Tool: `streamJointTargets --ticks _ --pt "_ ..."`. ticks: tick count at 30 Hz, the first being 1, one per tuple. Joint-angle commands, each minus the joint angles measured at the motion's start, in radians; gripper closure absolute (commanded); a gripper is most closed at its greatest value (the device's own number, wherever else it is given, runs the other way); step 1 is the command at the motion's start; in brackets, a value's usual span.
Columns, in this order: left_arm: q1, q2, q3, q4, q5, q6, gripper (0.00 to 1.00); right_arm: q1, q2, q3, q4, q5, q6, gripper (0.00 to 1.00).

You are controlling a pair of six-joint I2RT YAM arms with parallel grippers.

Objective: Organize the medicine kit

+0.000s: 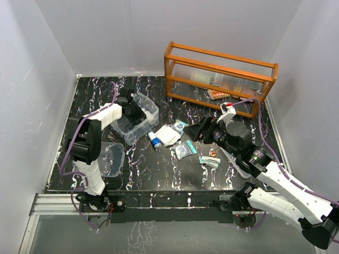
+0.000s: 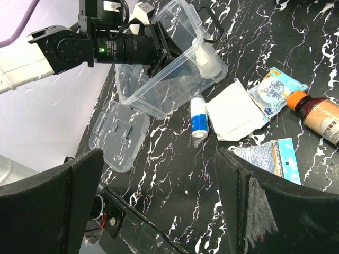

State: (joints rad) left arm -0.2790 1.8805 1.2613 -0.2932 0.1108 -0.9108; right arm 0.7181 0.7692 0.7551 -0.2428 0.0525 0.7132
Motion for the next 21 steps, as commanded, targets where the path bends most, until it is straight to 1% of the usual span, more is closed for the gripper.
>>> streamJointTargets --ticks 1,4,8,10,14,16,21 --pt "-0.018 -0.001 0.024 -0.016 -0.006 0.006 0.74 0.0 -0.02 0.001 0.01 0.022 0.004 0.17" --pt "-0.023 -0.008 0.026 -0.014 -0.005 0.011 0.74 -0.001 -0.02 -0.002 0.009 0.027 0.005 0.17" --pt "-0.026 -0.054 0.031 -0.018 -0.079 0.029 0.73 -0.001 -0.018 0.0 0.008 0.031 0.004 0.17" --pt "-0.026 -0.074 0.031 0.003 -0.097 0.048 0.7 0.0 -0.014 0.0 0.009 0.034 0.005 0.17" --pt "-0.026 -0.096 0.025 0.051 -0.105 0.064 0.61 0.0 -0.007 -0.003 0.009 0.031 0.004 0.17" --pt "-0.027 -0.097 0.021 0.077 -0.107 0.066 0.58 -0.001 -0.002 -0.002 0.011 0.025 0.004 0.17" --pt "-0.027 -0.066 0.016 0.138 -0.122 0.056 0.57 0.0 0.004 0.0 0.009 0.028 0.0 0.17"
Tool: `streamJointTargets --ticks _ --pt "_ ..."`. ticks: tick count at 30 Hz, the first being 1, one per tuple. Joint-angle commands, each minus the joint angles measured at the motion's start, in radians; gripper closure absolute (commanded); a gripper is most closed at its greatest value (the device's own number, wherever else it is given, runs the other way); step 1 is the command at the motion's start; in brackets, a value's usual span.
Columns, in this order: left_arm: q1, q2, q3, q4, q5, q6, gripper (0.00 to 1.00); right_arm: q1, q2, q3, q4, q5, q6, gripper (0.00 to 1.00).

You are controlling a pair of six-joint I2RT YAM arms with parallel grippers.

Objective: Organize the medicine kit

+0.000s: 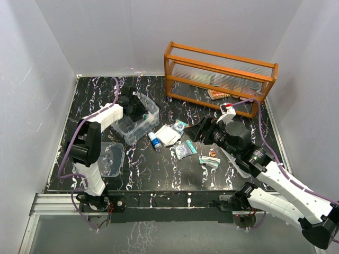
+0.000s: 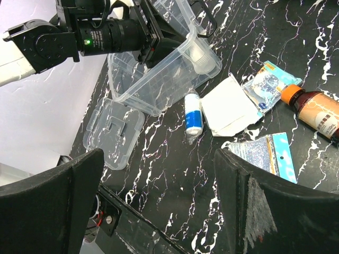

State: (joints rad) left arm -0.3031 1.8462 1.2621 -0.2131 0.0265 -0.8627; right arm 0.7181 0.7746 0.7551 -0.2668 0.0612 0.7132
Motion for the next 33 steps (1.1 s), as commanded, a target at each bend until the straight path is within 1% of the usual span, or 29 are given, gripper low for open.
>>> streamJointTargets --ticks 1,5,12,20,28,30,33 --pt "-0.003 -0.024 0.013 0.067 -0.049 0.006 0.57 -0.001 -0.001 0.0 0.031 0.022 0.0 0.17" --pt "-0.007 0.004 0.0 0.113 -0.095 0.012 0.58 -0.001 -0.003 0.0 0.023 0.023 -0.004 0.18" --pt "-0.023 0.039 -0.008 0.133 -0.09 0.013 0.6 -0.001 -0.007 -0.001 0.012 0.034 -0.009 0.18" --pt "-0.056 0.034 -0.005 0.083 -0.095 0.005 0.7 -0.001 -0.004 -0.003 0.009 0.038 -0.01 0.18" --pt "-0.083 0.005 -0.029 0.055 -0.071 -0.051 0.74 0.0 0.004 -0.002 -0.005 0.066 -0.005 0.18" --pt "-0.085 -0.004 -0.024 0.047 -0.094 -0.039 0.74 0.0 0.007 0.0 -0.021 0.09 0.003 0.18" --pt "-0.085 -0.022 0.009 0.023 -0.124 0.014 0.71 0.0 0.01 0.004 -0.053 0.137 0.018 0.18"
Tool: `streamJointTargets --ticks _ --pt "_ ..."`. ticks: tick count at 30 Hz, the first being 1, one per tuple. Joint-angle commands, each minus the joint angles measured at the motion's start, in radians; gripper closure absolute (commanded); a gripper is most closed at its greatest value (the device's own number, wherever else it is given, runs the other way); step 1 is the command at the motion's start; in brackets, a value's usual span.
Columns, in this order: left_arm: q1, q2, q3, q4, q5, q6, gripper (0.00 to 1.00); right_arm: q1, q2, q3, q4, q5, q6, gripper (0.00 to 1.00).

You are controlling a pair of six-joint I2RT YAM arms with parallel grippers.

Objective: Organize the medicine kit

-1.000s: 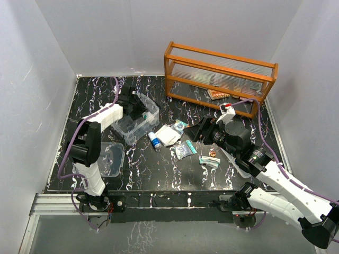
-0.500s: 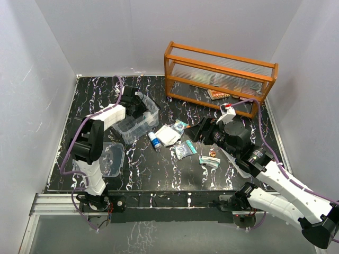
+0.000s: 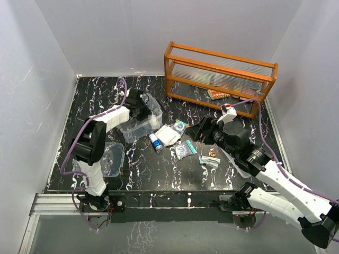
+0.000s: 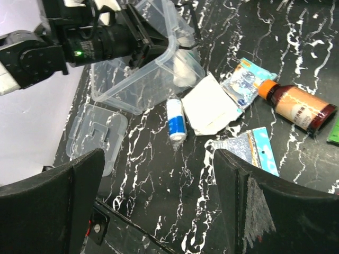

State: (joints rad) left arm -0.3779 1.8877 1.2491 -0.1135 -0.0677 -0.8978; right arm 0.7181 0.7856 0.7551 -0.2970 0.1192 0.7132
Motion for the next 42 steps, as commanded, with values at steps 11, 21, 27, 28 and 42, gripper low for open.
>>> streamJointTargets --ticks 11,21,27,28,42 --pt "-0.009 -0.15 0.203 -0.23 0.045 0.255 0.56 0.0 0.133 0.053 -0.125 0.308 -0.149 0.17" --pt "-0.003 -0.336 0.176 -0.379 0.127 0.347 0.52 -0.039 0.422 0.15 -0.111 0.285 -0.497 0.15" --pt "-0.002 -0.511 0.079 -0.404 0.199 0.362 0.47 -0.128 0.562 0.174 -0.051 0.133 -0.647 0.15" --pt "0.0 -0.549 0.062 -0.405 0.207 0.36 0.46 -0.147 0.588 0.181 -0.044 0.106 -0.663 0.15" --pt "0.004 -0.704 -0.019 -0.424 0.302 0.33 0.41 -0.184 0.815 0.27 -0.052 -0.044 -0.816 0.23"
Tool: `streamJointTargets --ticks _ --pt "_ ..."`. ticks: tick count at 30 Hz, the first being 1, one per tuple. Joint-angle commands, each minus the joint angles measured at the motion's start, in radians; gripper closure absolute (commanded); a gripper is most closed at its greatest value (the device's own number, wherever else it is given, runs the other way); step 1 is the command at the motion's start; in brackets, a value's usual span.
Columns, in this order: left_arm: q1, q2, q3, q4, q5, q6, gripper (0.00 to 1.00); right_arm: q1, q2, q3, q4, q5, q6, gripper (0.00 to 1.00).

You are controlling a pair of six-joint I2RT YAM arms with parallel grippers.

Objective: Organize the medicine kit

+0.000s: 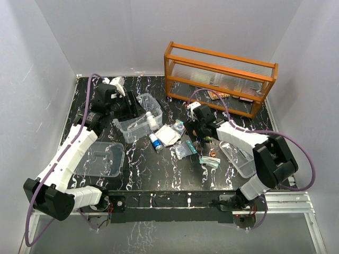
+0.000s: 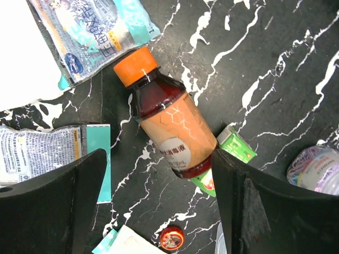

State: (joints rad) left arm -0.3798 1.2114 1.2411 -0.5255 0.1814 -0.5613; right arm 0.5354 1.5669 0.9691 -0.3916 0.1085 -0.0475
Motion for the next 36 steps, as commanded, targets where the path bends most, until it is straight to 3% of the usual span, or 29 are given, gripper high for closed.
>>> streamJointTargets --ticks 1,5,12,21,23,26,30,36 --pt "0.005 -0.027 -0.013 -0.01 0.059 -0.008 0.41 -0.003 0.049 0.058 0.042 -0.038 -0.062 0.23" --pt "0.005 -0.025 -0.016 -0.002 0.084 -0.017 0.41 -0.006 0.088 0.052 0.044 -0.03 -0.075 0.27" --pt "0.006 -0.017 -0.044 0.041 0.117 -0.05 0.4 -0.008 0.096 0.046 0.046 -0.056 -0.072 0.42" --pt "0.005 0.028 -0.051 0.109 0.148 -0.097 0.39 -0.008 0.135 0.059 0.083 -0.029 0.04 0.35" --pt "0.005 0.036 -0.046 0.104 0.148 -0.095 0.39 -0.008 0.139 0.052 0.099 -0.016 0.063 0.4" --pt "0.005 0.042 -0.037 0.089 0.149 -0.093 0.39 -0.008 0.129 0.054 0.102 -0.01 0.106 0.57" --pt "0.005 0.03 -0.048 0.089 0.143 -0.112 0.36 -0.006 0.052 0.031 0.127 -0.031 0.188 0.63" --pt "0.005 0.006 -0.097 0.179 0.194 -0.203 0.24 -0.001 -0.174 -0.051 0.252 -0.232 0.306 0.64"
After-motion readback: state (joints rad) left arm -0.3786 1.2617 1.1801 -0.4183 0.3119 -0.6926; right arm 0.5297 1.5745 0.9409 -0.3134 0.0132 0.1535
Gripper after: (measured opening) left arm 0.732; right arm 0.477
